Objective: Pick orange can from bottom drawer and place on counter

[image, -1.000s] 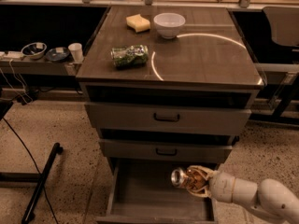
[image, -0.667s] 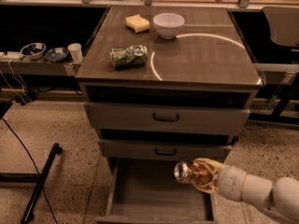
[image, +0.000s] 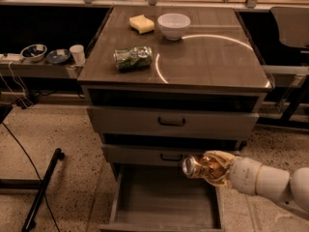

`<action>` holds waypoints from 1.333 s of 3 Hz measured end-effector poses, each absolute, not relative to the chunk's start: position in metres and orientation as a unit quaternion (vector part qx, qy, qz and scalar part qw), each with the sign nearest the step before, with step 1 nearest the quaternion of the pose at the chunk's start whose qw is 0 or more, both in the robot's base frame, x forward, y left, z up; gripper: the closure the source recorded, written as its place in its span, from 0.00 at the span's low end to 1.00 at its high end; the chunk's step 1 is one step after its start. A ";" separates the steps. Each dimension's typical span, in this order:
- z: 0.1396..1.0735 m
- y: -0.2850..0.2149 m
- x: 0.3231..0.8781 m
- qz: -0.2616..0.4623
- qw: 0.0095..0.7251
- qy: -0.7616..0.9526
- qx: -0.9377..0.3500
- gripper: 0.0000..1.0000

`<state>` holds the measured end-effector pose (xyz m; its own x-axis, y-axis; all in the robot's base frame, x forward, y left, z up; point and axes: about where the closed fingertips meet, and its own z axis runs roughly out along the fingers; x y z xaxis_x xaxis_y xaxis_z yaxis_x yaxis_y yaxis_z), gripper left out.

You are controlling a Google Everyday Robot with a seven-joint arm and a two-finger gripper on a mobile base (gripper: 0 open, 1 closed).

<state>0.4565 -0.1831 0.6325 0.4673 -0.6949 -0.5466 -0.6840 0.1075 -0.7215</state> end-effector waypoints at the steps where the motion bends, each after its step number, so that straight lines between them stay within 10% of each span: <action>1: 0.682 -0.198 0.491 -0.001 0.504 0.518 -0.691 1.00; 4: 0.860 -0.237 0.605 -0.038 0.473 0.540 -0.695 1.00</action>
Offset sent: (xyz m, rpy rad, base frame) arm 0.1455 -0.0419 0.2149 -0.1115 0.0785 0.0969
